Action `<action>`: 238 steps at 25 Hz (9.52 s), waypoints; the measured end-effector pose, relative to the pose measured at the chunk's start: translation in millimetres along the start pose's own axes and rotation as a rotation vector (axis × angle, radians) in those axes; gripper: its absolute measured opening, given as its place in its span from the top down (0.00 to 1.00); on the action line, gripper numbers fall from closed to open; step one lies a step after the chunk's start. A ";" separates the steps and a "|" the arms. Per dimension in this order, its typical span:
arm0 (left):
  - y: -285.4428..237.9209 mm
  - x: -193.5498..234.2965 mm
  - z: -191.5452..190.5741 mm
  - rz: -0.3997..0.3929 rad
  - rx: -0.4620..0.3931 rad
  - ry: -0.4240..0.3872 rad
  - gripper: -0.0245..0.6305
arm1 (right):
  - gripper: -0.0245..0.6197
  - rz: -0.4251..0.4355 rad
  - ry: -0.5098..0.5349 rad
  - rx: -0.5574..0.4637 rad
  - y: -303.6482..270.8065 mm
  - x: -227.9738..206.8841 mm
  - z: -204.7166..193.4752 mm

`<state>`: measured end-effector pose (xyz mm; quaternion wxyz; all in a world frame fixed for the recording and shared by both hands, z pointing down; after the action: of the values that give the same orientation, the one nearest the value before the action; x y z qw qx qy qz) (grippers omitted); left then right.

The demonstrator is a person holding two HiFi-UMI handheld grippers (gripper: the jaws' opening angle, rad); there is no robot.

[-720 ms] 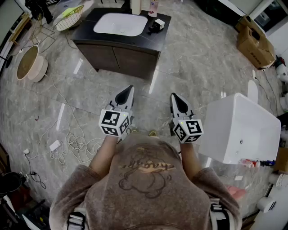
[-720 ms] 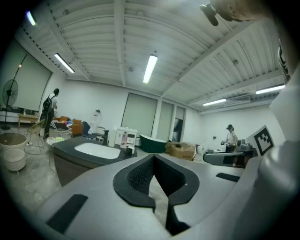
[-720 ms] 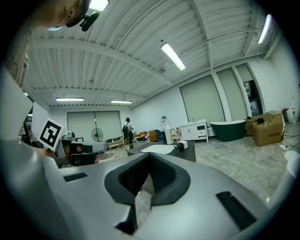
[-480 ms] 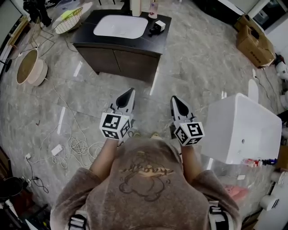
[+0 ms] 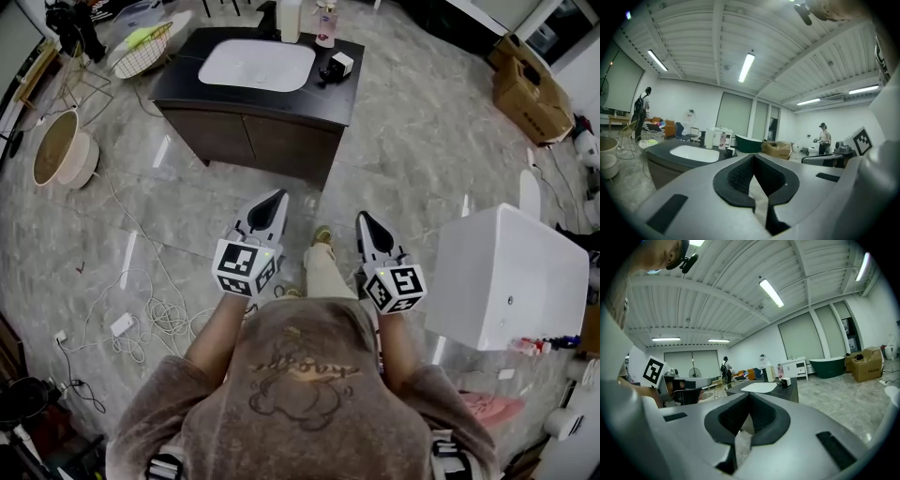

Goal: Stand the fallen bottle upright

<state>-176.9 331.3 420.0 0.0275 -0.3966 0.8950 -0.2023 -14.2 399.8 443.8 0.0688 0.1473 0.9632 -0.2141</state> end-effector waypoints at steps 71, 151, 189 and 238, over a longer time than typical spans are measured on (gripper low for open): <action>-376.5 225.8 198.5 -0.062 0.010 0.005 0.93 | 0.97 0.080 0.036 0.047 -355.6 -241.2 222.4; -407.1 297.2 180.3 0.133 0.087 0.150 0.93 | 0.58 0.524 0.884 0.781 -567.5 -235.7 111.0; -403.9 291.4 176.9 0.093 0.068 0.160 0.93 | 0.88 0.367 0.806 0.882 -565.7 -246.9 110.7; -453.9 266.1 194.0 -0.034 0.093 0.111 0.93 | 0.89 0.616 -0.210 0.585 -537.0 -266.5 205.4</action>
<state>-0.9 -200.6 446.0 -0.0073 -0.3981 0.8779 -0.2659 84.2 -221.3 521.9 0.1822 0.4184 0.7610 -0.4611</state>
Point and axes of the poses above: the fingertips, and each gripper's own axes: y backward along the fingers, x to its left, z out of its top, the point moved 2 cm from there along y, backward along the fingers, and after that the axes turned 15 degrees about x, right-handed, at the moved point
